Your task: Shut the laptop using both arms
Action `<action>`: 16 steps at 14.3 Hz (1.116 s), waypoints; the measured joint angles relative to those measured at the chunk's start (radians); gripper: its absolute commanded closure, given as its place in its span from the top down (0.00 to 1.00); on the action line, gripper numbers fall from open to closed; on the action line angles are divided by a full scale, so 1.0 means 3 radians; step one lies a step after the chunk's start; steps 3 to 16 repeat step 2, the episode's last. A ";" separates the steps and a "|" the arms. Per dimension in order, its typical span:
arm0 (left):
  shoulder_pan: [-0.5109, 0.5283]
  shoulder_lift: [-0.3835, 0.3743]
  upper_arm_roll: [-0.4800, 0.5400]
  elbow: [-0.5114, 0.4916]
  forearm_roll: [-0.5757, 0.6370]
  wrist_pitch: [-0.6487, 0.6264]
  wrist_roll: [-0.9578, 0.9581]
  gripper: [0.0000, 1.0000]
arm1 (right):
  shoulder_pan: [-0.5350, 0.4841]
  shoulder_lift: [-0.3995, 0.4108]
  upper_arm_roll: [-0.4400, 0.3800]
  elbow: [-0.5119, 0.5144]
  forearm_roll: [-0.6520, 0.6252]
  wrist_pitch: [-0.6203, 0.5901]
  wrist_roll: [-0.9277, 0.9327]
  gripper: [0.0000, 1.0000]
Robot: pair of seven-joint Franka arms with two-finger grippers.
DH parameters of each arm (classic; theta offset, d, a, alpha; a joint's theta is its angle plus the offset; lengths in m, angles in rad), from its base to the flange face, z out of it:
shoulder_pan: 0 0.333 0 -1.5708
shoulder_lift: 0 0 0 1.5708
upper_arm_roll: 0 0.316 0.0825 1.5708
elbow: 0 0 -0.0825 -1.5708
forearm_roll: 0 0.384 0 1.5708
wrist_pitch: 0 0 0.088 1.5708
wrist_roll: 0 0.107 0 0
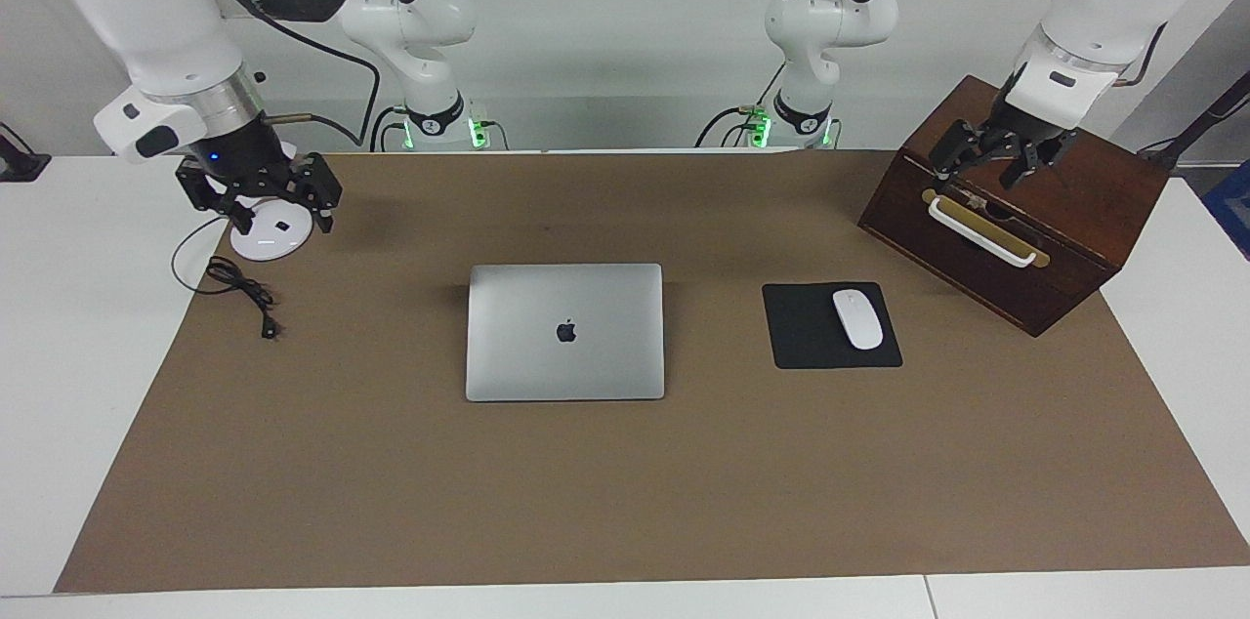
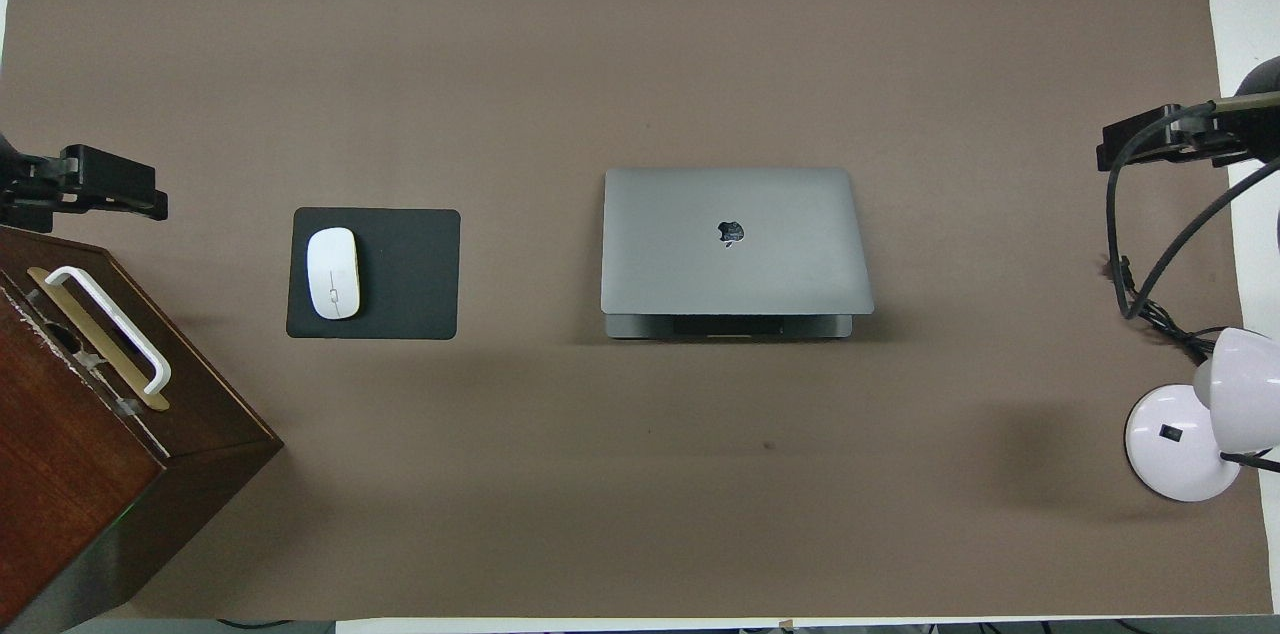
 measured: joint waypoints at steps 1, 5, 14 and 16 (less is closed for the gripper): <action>0.0000 0.0000 0.0000 0.0000 0.0000 0.0000 0.0000 1.00 | 0.0000 -0.0003 0.0000 0.0000 0.0000 -0.0028 0.0000 1.00; 0.0000 0.0000 0.0000 0.0000 0.0000 0.0000 -0.0001 1.00 | 0.0000 -0.0005 0.0000 0.0001 0.0000 -0.0060 0.0000 1.00; 0.0000 0.0000 0.0000 0.0000 0.0000 0.0000 -0.0001 1.00 | 0.0000 -0.0005 0.0000 0.0001 0.0000 -0.0060 0.0000 1.00; 0.0000 0.0000 0.0000 0.0000 0.0000 0.0000 -0.0001 1.00 | 0.0000 -0.0005 0.0000 0.0001 0.0000 -0.0060 0.0000 1.00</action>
